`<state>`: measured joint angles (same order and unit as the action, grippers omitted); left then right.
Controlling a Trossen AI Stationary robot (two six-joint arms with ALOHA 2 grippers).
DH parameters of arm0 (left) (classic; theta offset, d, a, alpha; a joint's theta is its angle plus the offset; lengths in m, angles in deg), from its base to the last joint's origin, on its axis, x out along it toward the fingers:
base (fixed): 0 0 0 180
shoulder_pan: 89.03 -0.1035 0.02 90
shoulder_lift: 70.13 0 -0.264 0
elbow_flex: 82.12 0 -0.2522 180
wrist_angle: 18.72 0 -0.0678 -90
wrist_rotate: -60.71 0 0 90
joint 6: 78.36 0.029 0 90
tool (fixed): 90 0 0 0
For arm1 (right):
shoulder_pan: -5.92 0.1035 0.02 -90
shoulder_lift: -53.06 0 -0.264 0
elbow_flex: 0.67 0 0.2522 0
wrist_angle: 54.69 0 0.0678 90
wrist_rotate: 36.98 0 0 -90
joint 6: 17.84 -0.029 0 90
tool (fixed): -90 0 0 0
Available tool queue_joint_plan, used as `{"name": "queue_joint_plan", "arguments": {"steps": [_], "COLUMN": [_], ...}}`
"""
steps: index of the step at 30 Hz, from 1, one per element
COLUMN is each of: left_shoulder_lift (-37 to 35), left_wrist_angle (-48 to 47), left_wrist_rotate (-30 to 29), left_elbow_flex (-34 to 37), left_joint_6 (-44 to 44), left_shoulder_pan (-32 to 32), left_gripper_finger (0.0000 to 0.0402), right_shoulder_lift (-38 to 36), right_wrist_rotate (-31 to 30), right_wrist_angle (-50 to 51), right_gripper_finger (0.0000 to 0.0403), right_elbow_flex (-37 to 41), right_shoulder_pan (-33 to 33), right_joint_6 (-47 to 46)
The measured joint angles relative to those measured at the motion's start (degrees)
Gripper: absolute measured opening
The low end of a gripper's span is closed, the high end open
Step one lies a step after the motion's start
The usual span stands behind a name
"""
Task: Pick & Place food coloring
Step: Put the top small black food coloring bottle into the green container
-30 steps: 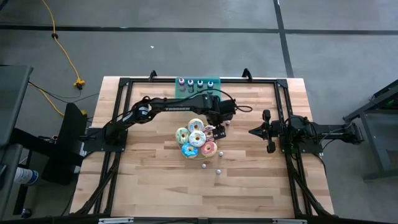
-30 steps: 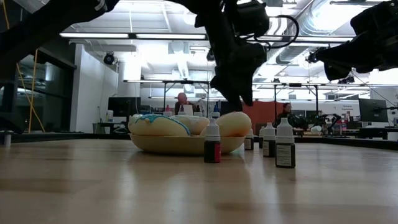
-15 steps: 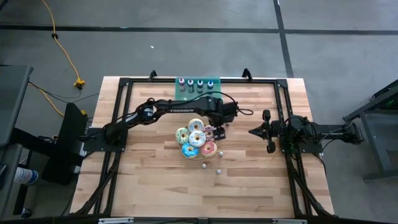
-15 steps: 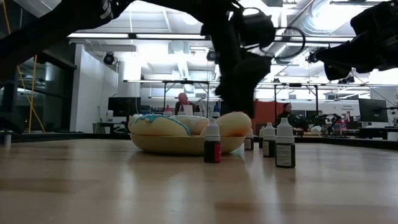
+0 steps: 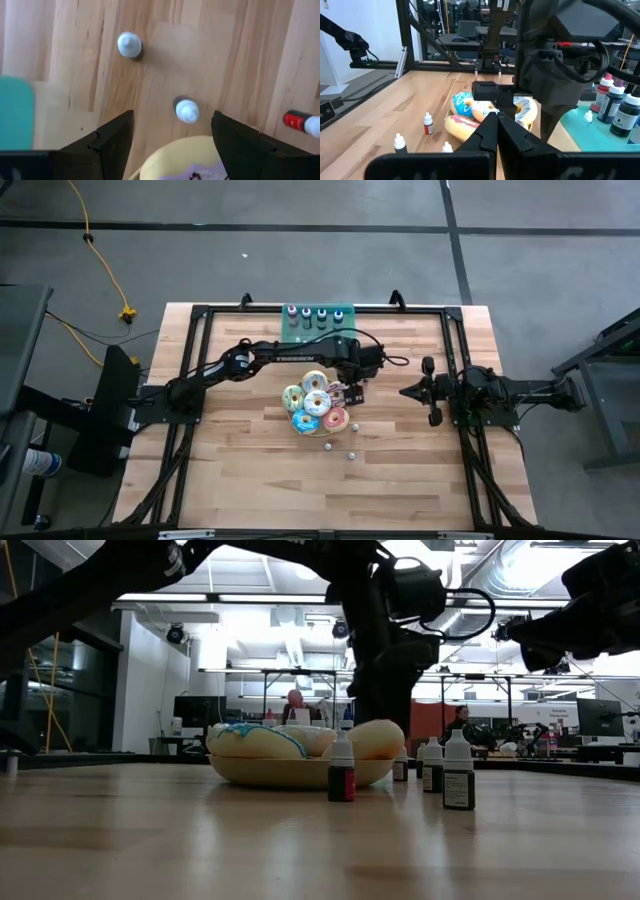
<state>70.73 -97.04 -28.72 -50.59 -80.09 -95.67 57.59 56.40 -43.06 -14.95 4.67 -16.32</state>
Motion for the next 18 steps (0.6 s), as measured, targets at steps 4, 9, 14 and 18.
{"name": "queue_joint_plan", "arguments": {"steps": [4,9,14,18], "left_shoulder_lift": [0.00,1.42,2.35,2.36], "left_wrist_angle": [0.90,0.10,-0.60,0.67], "left_wrist_rotate": [1.62,1.85,0.79,0.27], "left_elbow_flex": [0.00,0.08,0.01,0.00], "left_joint_6": [0.07,1.34,1.91,1.93], "left_shoulder_pan": [-0.06,0.37,0.85,1.05], "left_gripper_finger": [0.0254,0.0254,0.0254,0.0254], "right_shoulder_lift": [0.33,0.74,0.79,0.88], "right_wrist_rotate": [0.00,0.01,0.00,0.01], "right_wrist_angle": [0.00,0.00,0.07,0.03], "right_gripper_finger": [0.0000,0.0000,0.0000,0.0000], "right_elbow_flex": [0.02,0.01,0.02,0.00], "right_shoulder_pan": [-0.01,0.01,-0.01,0.01], "right_joint_6": [0.00,0.00,0.00,0.02]}}
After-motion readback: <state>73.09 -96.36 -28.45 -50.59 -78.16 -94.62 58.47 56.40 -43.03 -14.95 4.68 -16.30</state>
